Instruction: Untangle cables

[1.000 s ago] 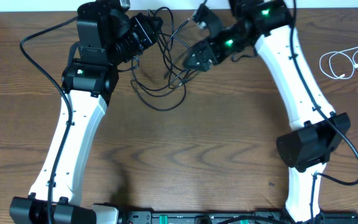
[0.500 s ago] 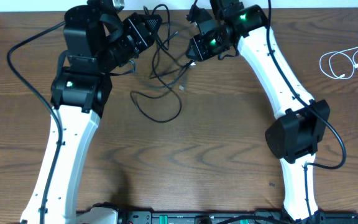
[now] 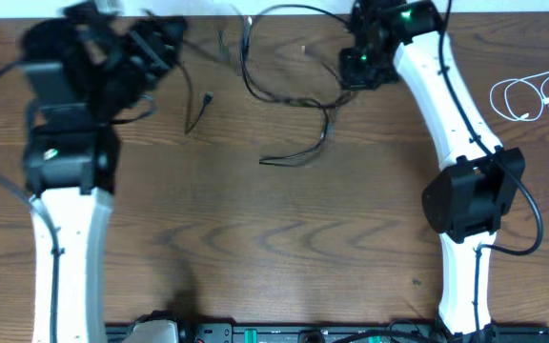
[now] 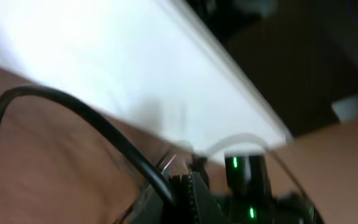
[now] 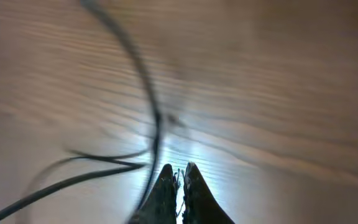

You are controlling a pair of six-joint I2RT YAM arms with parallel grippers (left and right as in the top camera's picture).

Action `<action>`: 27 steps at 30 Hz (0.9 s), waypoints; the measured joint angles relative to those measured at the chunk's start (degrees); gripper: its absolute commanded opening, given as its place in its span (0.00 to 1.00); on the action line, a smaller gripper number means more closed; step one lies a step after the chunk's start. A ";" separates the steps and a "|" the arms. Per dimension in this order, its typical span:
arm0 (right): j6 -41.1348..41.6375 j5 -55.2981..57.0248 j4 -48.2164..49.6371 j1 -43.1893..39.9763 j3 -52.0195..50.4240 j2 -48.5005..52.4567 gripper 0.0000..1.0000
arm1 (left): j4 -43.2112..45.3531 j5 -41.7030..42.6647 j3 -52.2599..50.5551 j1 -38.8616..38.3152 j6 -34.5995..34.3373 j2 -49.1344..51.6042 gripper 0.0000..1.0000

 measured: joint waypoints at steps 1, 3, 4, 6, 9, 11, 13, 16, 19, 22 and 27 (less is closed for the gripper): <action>0.00 0.59 -0.35 -0.50 -0.22 0.00 0.01 | -0.04 -0.37 0.00 1.51 0.00 -1.03 0.08; 0.00 3.85 -1.84 -3.69 -1.46 0.00 0.01 | -0.63 -0.83 0.00 3.41 0.00 -3.61 0.07; -0.02 4.24 -2.08 -4.44 -2.19 0.00 0.01 | -1.44 -0.79 0.09 3.61 0.02 -3.93 0.07; -1.20 3.56 -2.91 -5.42 -3.72 0.00 0.01 | -3.41 -0.85 0.09 4.07 0.02 -3.89 0.07; -6.86 -1.03 -4.66 -6.21 -5.40 0.15 0.01 | -4.35 -0.87 0.09 4.48 0.61 -3.48 0.07; -11.04 -4.50 -5.75 -6.21 -5.60 0.24 0.01 | -4.46 -0.90 0.09 4.48 1.77 -3.41 0.07; -14.21 -7.30 -5.70 -5.95 -5.64 0.24 0.01 | -5.57 -0.92 0.09 4.48 3.17 -3.43 0.08; -17.03 -10.08 -5.05 -5.29 -5.66 0.22 0.01 | -10.45 -1.07 0.11 4.48 4.90 -3.43 0.07; -18.40 -12.41 -3.93 -5.07 -5.68 0.11 0.01 | -17.05 -1.05 0.24 4.39 7.21 -3.17 0.07; -19.21 -14.82 -2.95 -5.07 -5.75 -0.79 0.01 | -22.71 -1.11 0.28 3.63 10.14 -2.14 0.07; -20.06 -18.75 -1.70 -5.07 -5.81 -7.63 0.01 | -28.72 -1.09 0.28 0.68 16.68 1.49 0.11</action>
